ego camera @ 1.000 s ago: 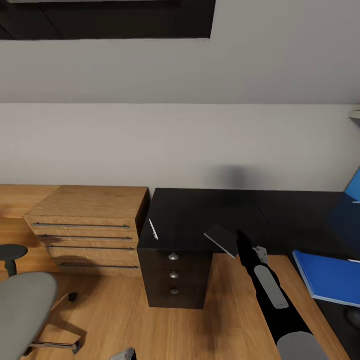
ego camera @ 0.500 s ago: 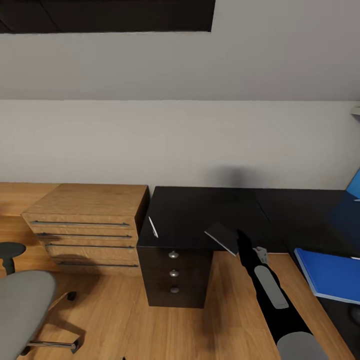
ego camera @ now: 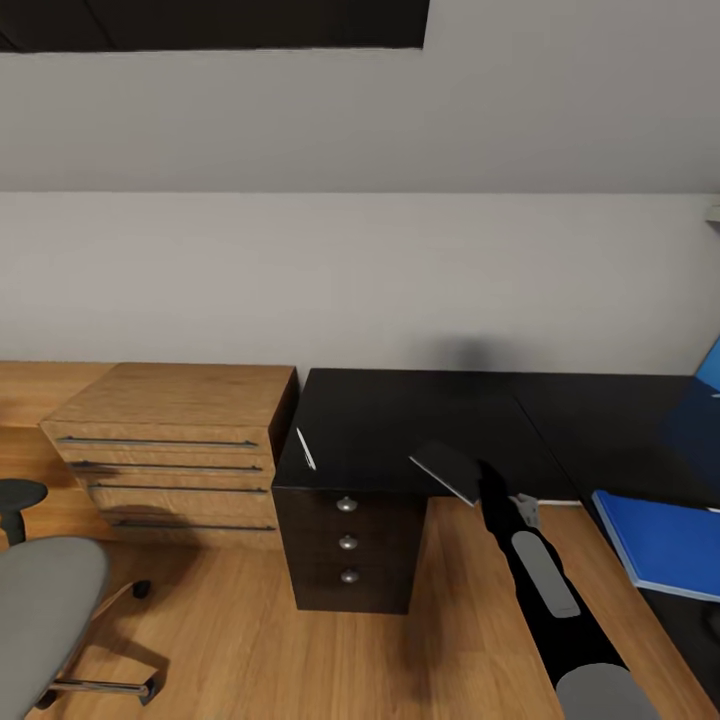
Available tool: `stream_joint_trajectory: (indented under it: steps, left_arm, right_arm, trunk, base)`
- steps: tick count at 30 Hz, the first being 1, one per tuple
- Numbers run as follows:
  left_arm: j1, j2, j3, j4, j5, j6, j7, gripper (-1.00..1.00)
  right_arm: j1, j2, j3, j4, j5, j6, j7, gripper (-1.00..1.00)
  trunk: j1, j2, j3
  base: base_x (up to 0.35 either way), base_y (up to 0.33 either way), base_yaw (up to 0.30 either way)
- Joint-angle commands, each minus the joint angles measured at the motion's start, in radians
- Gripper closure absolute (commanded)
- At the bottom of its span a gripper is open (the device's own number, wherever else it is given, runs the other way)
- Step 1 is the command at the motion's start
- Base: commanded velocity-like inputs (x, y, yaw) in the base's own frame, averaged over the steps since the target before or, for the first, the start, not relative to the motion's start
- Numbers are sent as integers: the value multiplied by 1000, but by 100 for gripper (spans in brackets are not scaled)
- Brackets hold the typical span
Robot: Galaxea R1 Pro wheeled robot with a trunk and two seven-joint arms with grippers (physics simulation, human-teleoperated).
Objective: In the bedroom, organize the workspace by keeping the computer under the desk, ensuring the monitor is on the desk, placing the keyboard on the desk next to the monitor, placing the mouse on the desk next to the keyboard, moving the folder from the swivel chair onto the desk next to the mouse, stacking the notebook on top of the folder with the pen on top of the notebook, and positioning the swivel chair next to the desk.
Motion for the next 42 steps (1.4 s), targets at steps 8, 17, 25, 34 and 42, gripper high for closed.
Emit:
stream_joint_trajectory:
  steps: [8, 17, 25, 34, 42]
  left_arm:
    - [-1, 2, -6, 2, 10, -8, 8, -100]
    - [0, 3, -5, 4, 11, -9, 10, -100]
    - [0, 4, -4, 9, 10, -10, 10, -100]
    - [0, 4, -3, 50, 6, -11, 12, -100]
    - [-1, 3, -3, 52, 6, -11, 14, -100]
  right_arm:
    - [0, 0, -50, -1, -10, -2, -3, -100]
    - [0, 0, -57, 0, -9, -2, -3, -100]
    - [0, 3, -57, 0, -9, -2, -2, -100]
    - [-4, 2, -95, 142, -11, -2, -4, -100]
    - [-6, -13, -105, 175, 4, 3, 25, -100]
  trunk:
    - [31, -57, -26]
    - [65, -120, -54]
    - [73, -134, -60]
    - [73, -134, -60]
    - [73, -134, -60]
  base:
    - [0, 0, 0]
    - [0, 0, 0]
    - [0, 0, 0]
    - [0, 0, 0]
    - [0, 0, 0]
